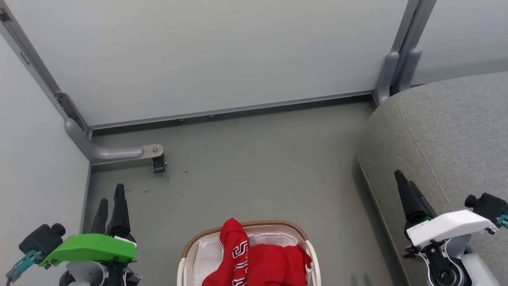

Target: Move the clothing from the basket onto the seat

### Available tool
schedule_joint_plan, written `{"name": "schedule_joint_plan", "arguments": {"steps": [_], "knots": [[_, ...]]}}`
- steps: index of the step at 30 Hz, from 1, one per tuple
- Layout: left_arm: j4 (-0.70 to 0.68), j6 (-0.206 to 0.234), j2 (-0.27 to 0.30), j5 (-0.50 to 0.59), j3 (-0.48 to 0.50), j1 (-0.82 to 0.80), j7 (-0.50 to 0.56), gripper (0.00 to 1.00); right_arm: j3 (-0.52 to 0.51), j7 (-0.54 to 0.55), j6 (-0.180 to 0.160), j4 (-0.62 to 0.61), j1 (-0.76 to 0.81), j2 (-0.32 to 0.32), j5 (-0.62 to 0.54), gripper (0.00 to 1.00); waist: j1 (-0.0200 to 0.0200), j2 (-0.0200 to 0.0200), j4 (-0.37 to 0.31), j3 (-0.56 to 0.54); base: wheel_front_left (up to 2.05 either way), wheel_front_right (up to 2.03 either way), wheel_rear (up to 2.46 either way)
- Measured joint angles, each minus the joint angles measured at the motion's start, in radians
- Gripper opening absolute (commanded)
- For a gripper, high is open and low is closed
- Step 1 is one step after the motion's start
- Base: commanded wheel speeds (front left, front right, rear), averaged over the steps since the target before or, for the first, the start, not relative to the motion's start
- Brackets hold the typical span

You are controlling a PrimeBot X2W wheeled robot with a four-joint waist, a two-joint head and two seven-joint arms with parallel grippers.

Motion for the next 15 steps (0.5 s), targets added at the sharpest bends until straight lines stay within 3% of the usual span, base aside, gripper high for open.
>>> {"name": "schedule_joint_plan", "arguments": {"steps": [15], "knots": [[0.007, 0.035, 0.030, 0.209, -0.060, 0.000, -0.049, 1.00, 0.019, -0.047, 0.000, 0.016, -0.014, -0.006, -0.219, 1.00, 0.0000, 0.0000, -0.004, 0.004, 0.00, 0.00, 0.00]]}}
